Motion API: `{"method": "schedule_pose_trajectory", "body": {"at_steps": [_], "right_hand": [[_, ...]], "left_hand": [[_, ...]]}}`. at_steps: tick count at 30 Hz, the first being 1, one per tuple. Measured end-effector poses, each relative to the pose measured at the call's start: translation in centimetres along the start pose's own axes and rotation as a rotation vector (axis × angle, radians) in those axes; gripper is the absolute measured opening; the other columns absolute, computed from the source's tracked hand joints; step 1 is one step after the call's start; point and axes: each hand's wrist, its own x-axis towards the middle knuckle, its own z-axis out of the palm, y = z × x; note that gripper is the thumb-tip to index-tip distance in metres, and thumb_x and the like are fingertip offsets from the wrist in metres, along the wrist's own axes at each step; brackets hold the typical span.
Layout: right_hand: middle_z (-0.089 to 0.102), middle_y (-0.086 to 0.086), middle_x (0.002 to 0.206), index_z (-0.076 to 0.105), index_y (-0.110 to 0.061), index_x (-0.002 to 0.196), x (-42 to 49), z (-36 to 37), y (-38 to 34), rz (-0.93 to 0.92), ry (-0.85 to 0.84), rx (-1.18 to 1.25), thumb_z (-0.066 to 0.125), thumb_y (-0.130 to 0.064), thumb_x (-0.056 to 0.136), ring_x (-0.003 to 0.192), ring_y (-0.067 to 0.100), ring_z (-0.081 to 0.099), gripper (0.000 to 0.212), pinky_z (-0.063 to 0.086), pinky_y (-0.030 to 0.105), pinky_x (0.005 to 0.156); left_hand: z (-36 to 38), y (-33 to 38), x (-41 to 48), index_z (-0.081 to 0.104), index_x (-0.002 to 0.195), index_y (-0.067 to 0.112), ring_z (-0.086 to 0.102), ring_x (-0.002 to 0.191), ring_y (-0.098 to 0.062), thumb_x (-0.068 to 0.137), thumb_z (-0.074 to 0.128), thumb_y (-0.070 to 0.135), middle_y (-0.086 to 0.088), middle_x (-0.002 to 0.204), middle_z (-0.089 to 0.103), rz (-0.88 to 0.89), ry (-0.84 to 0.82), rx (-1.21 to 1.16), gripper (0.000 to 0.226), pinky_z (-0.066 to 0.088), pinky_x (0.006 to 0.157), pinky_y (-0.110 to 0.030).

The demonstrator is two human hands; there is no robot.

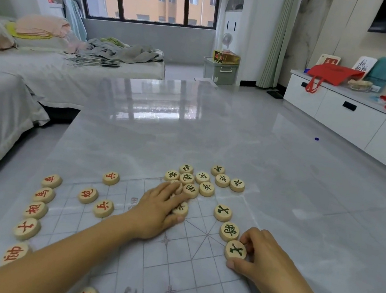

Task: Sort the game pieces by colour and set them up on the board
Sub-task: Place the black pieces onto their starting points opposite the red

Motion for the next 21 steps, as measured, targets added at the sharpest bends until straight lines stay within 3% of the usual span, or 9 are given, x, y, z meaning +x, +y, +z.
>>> {"method": "schedule_pose_trajectory", "body": {"at_steps": [3,7,10,12,15,21], "right_hand": [[0.044,-0.009,0.102,0.044,-0.027,0.1,-0.1,-0.1,0.0,-0.003,0.002,-0.009,0.063,-0.042,0.08,0.087,0.01,0.052,0.032,0.043,0.025,0.074],[0.044,-0.008,0.101,0.044,-0.026,0.099,-0.1,-0.1,0.0,-0.01,0.0,-0.012,0.062,-0.04,0.081,0.086,0.01,0.052,0.029,0.043,0.024,0.073],[0.044,-0.006,0.103,0.045,-0.025,0.1,-0.1,0.0,-0.1,-0.005,0.016,-0.035,0.06,-0.039,0.083,0.086,0.012,0.052,0.028,0.044,0.026,0.074],[0.043,-0.005,0.105,0.045,-0.024,0.102,-0.2,0.0,-0.3,-0.008,0.036,-0.07,0.058,-0.039,0.084,0.087,0.013,0.052,0.026,0.044,0.025,0.074],[0.042,-0.005,0.108,0.044,-0.025,0.107,-0.3,-0.1,-0.4,-0.014,0.045,-0.118,0.055,-0.04,0.087,0.089,0.013,0.051,0.028,0.041,0.022,0.07],[0.043,-0.004,0.108,0.045,-0.024,0.107,-0.3,-0.3,-0.2,-0.005,0.044,-0.123,0.056,-0.041,0.086,0.091,0.015,0.052,0.029,0.044,0.027,0.076]], "left_hand": [[-0.4,-0.2,0.9,0.019,0.146,0.029,0.005,0.145,-0.019,0.061,0.005,0.073,0.0,0.157,0.007,-0.058,0.026,-0.05,0.097,0.011,0.118,-0.034],[-1.5,0.6,0.7,0.031,0.141,0.025,0.013,0.143,-0.018,0.063,0.017,0.07,0.001,0.155,0.015,-0.023,0.113,-0.066,0.091,0.012,0.117,-0.037],[-1.9,2.4,0.8,0.048,0.133,0.023,0.024,0.14,-0.017,0.079,0.037,0.052,0.001,0.148,0.034,0.144,0.213,-0.073,0.061,0.018,0.115,-0.037],[-1.7,3.6,1.3,0.051,0.131,0.023,0.027,0.139,-0.016,0.088,0.051,0.03,0.003,0.145,0.04,0.218,0.187,-0.052,0.043,0.02,0.114,-0.035],[-1.4,4.6,2.3,0.053,0.13,0.023,0.028,0.137,-0.018,0.09,0.052,0.018,0.001,0.142,0.043,0.228,0.157,-0.063,0.04,0.022,0.112,-0.038],[-1.7,4.1,3.2,0.057,0.126,0.023,0.031,0.135,-0.02,0.092,0.051,0.016,-0.001,0.14,0.045,0.153,0.162,-0.065,0.036,0.023,0.105,-0.033]]}}
